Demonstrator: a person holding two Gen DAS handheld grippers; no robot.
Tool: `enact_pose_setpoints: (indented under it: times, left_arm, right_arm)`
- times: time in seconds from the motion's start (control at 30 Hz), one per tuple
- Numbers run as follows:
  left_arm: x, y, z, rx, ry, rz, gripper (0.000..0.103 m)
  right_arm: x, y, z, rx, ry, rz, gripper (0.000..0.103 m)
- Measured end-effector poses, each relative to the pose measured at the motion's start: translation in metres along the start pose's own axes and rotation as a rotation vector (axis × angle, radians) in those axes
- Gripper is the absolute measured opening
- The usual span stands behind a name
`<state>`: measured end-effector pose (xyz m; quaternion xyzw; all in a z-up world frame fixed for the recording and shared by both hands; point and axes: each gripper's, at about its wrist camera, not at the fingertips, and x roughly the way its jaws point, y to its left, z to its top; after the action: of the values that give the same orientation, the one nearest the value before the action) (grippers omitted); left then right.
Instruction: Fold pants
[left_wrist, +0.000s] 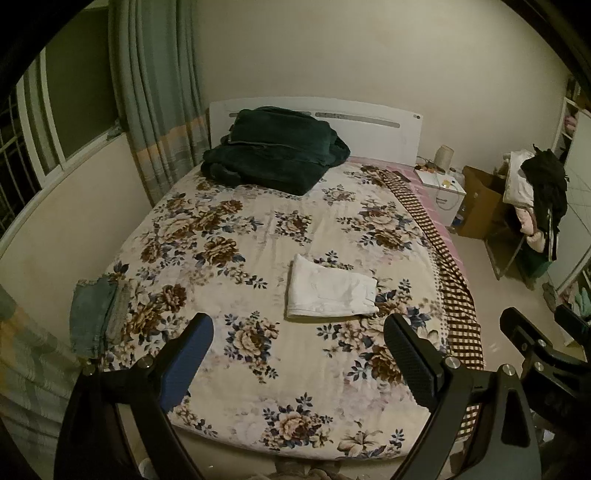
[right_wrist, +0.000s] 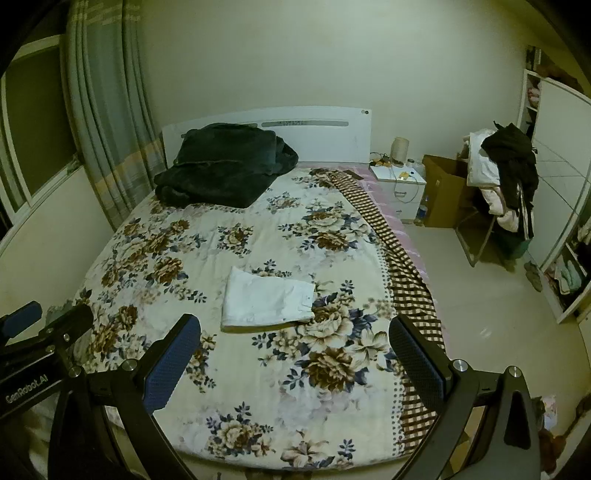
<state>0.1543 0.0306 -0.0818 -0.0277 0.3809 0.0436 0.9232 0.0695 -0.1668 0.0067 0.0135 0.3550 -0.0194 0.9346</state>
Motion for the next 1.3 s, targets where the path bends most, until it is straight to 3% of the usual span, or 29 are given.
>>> enact_pose_setpoints:
  times: [1.3]
  left_arm:
    - [-0.0046,0.0021,-0.0013,-0.007,-0.005,0.013,0.094]
  right_arm:
    - [0.004,0.0007,-0.0016,-0.001,-0.001,-0.007,0.103]
